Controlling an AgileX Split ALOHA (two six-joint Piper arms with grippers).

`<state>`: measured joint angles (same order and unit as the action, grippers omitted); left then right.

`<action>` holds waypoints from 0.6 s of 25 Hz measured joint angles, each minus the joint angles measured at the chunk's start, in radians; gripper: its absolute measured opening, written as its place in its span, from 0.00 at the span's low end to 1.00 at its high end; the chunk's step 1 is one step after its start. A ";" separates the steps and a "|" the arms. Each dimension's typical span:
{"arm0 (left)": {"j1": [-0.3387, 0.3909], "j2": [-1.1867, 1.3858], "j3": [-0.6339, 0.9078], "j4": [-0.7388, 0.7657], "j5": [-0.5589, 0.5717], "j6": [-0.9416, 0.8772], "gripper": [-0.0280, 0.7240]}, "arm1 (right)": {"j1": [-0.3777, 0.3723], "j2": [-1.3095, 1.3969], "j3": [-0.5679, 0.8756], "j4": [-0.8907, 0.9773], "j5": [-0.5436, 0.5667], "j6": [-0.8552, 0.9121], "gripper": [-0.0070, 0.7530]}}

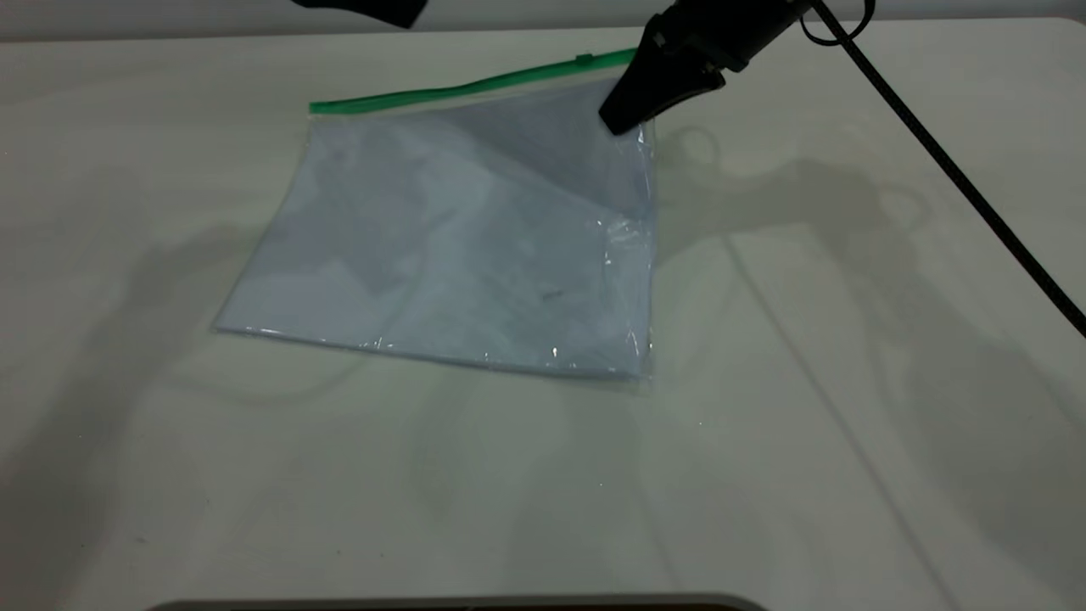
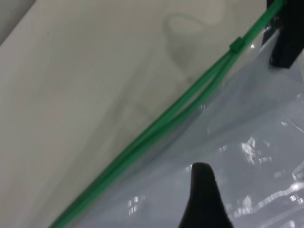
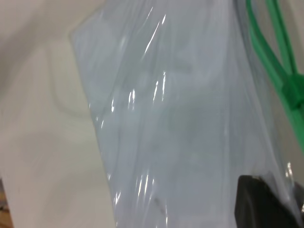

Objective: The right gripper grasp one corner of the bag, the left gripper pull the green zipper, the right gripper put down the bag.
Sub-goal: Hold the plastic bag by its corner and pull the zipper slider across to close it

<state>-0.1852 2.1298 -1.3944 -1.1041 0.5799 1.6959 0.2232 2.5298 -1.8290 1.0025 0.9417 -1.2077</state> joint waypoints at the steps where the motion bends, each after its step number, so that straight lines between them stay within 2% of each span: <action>1: 0.000 0.017 -0.018 -0.019 0.000 0.000 0.82 | 0.000 0.000 0.000 0.016 -0.007 -0.008 0.05; 5: 0.000 0.091 -0.106 -0.054 0.037 -0.043 0.82 | 0.000 0.000 0.000 0.059 -0.014 -0.046 0.05; 9: 0.000 0.165 -0.221 -0.037 0.142 -0.120 0.82 | 0.000 0.000 0.000 0.061 -0.007 -0.067 0.05; 15: 0.000 0.266 -0.426 0.169 0.324 -0.262 0.82 | 0.000 0.000 0.000 0.041 0.027 -0.072 0.05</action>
<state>-0.1852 2.3954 -1.8204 -0.9353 0.9040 1.4342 0.2234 2.5298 -1.8290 1.0438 0.9687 -1.2796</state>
